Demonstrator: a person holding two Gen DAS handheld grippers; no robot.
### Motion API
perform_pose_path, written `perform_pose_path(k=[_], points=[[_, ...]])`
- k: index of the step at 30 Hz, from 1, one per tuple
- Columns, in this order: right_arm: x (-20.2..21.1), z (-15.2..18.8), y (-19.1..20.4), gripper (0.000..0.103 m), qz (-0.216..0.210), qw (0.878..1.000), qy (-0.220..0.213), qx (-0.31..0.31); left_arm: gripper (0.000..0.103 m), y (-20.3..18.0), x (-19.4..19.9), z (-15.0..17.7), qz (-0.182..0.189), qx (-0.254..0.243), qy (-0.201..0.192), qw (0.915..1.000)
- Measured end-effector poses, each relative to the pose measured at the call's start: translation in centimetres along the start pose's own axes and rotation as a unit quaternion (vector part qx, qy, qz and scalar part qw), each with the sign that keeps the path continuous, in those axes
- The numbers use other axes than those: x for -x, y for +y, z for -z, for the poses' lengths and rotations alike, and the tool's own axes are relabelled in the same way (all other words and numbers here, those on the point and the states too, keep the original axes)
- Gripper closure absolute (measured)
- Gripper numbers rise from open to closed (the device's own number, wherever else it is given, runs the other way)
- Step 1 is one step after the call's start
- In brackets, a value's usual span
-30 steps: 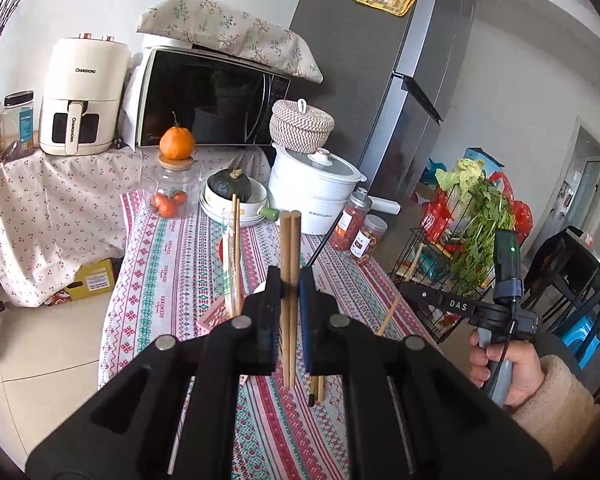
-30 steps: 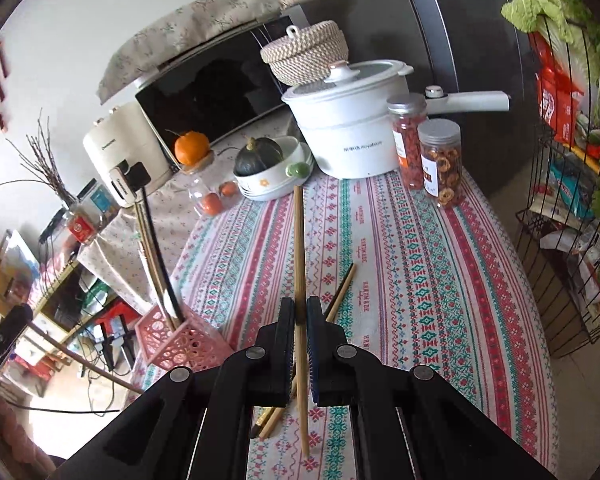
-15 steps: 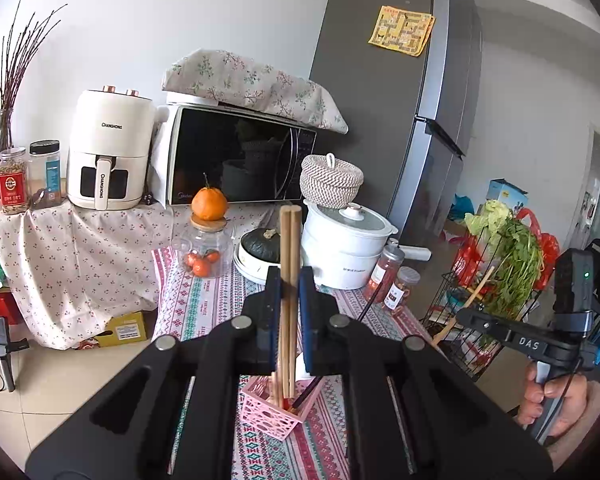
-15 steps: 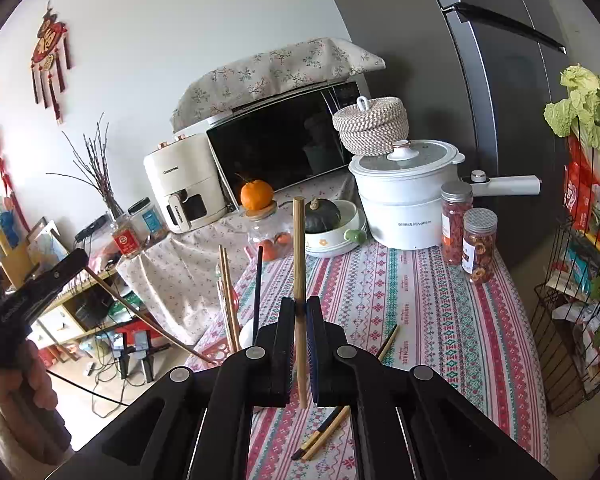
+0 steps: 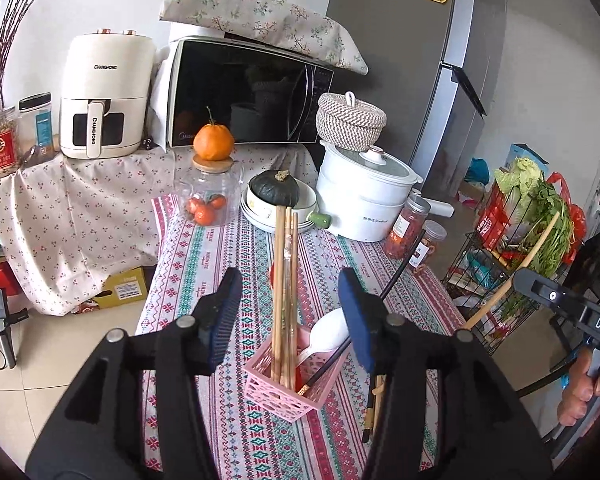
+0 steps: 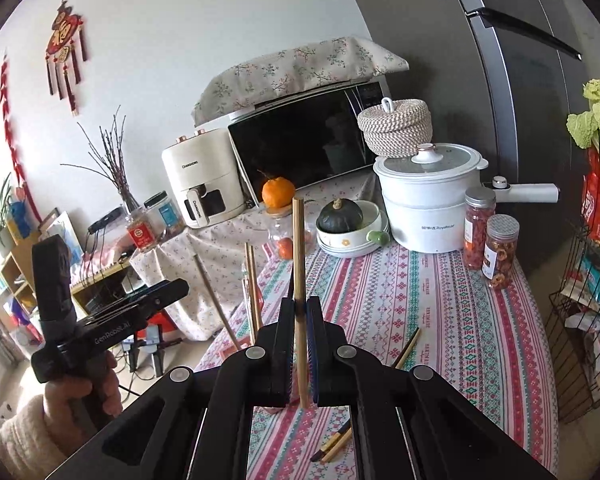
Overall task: Organize utensils
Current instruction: 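Carry both chopsticks upright into the pink basket and open both tools, then grasp a wooden chopstick from the cloth with the right tool and lift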
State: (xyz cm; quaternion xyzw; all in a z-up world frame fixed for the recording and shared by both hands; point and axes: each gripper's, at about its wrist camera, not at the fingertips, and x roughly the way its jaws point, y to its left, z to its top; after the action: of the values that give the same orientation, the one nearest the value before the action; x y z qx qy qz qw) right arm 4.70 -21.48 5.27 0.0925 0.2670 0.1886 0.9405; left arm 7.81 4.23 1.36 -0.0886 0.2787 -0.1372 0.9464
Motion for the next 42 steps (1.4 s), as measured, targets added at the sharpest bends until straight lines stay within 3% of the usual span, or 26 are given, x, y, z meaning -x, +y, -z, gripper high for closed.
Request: perform_pose_path(k=[4,7,15,24,33,38,42], points=[[0.7,-0.7,1.1,0.097,-0.019,1.0,-0.016,0.004,0.029,0.5,0.5,0.7,-0.009,0.003,0.027,0.9996],[0.8,-1.3,2.0,0.097,-0.032,0.999,-0.029,0.005,0.023,1.2,0.7,1.6,-0.02,0.011,0.054,0.9983],[-1.8,-2.0,4.0,0.097,-0.043,0.998,-0.036,0.004,0.021,1.6,0.7,3.9,-0.039,-0.005,0.097,0.9945],[-7.8,-0.5,4.2,0.097,-0.032,0.999,0.03,-0.005,0.021,1.0,0.6,4.8,-0.042,-0.031,0.113,0.9922],[-10.3,0.5,3.7,0.095,-0.017,0.998,0.061,-0.006,0.02,1.1,0.4,5.0,-0.04,-0.029,0.118,0.9918],[-8.3,0.0,2.8,0.079,-0.023,0.999,0.045,-0.016,0.02,1.1,0.5,5.1,-0.037,-0.025,0.123,0.9914],[-5.9,-0.5,0.8,0.05,-0.007,0.999,0.027,-0.029,0.02,1.0,0.4,5.3,-0.031,-0.021,0.128,0.9911]])
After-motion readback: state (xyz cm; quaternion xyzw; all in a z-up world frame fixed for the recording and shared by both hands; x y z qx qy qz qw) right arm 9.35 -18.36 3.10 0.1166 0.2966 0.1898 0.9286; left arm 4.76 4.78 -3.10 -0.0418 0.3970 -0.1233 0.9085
